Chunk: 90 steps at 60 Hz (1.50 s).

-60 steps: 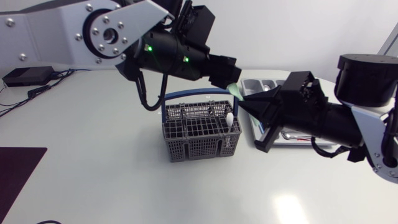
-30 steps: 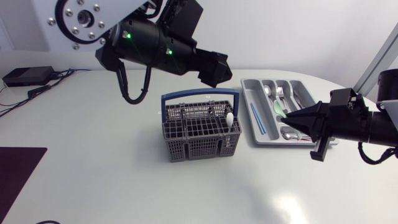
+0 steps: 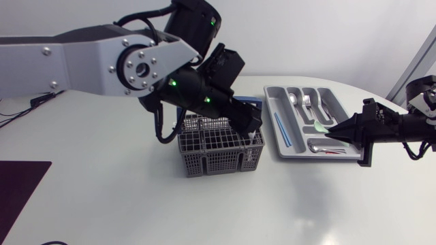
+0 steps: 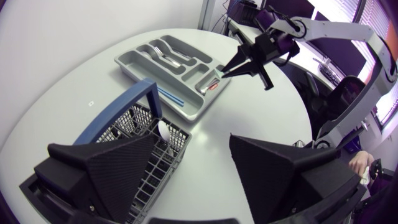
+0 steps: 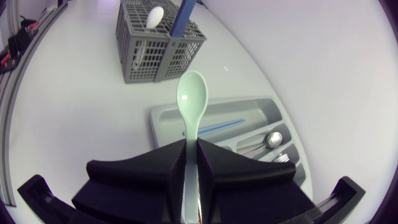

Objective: Unload the cutlery basket into the drawer organizer.

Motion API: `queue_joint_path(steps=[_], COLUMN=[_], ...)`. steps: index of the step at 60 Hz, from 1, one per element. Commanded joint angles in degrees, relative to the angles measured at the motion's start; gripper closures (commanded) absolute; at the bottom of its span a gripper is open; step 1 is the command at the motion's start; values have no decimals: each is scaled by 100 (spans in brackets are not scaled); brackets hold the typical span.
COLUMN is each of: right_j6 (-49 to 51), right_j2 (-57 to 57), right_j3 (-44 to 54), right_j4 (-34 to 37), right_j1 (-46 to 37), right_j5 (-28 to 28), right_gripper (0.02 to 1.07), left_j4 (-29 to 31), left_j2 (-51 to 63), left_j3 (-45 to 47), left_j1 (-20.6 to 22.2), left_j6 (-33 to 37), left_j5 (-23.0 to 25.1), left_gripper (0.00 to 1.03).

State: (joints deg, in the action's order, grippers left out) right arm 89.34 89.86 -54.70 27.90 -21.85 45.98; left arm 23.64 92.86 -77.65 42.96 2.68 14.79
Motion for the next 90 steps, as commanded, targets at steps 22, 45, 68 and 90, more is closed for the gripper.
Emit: queue_joint_path(steps=[22,45,68,90], right_j6=[1745,1877,1376,1033], right_j2=[1789,1991,1095,-74], right_j3=[-1184,-902,-190,618], right_j4=[93,-733,-892,-602], right_j1=[58,66,-39,-39], right_j5=[-1398,-1803,-1627,-968], right_gripper=[101,74,19,6], left_j4=[-518,-949,-1125,-1705], left_j2=[619,830,1032,1032], left_j3=[259,338,259,619], left_j1=[107,142,169,90], left_j6=[-92,-250,-241,-189], left_j5=[86,86,77,-398], left_gripper=[16,16,16,16])
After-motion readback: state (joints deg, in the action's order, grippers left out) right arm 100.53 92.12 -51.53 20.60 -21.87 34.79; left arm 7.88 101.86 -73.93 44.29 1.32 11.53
